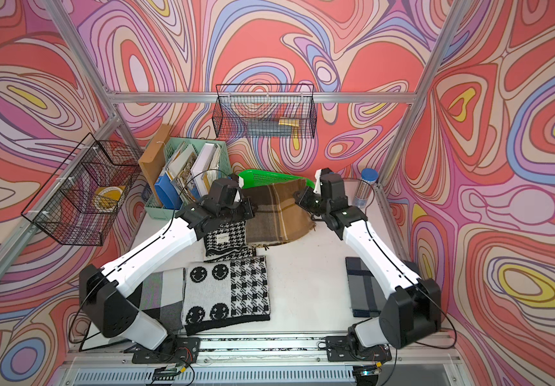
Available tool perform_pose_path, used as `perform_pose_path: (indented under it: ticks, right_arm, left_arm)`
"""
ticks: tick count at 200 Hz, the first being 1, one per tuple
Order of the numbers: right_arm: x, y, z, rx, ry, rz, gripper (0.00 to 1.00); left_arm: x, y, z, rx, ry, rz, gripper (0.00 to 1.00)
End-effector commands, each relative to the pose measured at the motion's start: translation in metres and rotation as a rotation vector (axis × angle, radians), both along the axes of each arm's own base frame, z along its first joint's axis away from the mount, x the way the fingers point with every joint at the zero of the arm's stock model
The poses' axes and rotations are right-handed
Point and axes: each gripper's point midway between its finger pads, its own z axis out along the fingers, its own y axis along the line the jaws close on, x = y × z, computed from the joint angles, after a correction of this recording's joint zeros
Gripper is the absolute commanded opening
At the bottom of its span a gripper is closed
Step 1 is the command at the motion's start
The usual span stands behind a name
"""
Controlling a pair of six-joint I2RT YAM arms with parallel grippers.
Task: Put the folded scarf in the basket
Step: Place the scarf in the basket.
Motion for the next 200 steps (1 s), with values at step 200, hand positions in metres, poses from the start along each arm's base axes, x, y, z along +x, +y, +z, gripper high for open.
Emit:
perform_pose_path:
  ticks: [200]
  right_arm:
    - [0.137, -0.009, -0.121, -0.219, 0.122, -0.243, 0.00]
  left_arm:
    - [0.211, 0.030, -0.080, 0.072, -0.007, 0.024, 0.00]
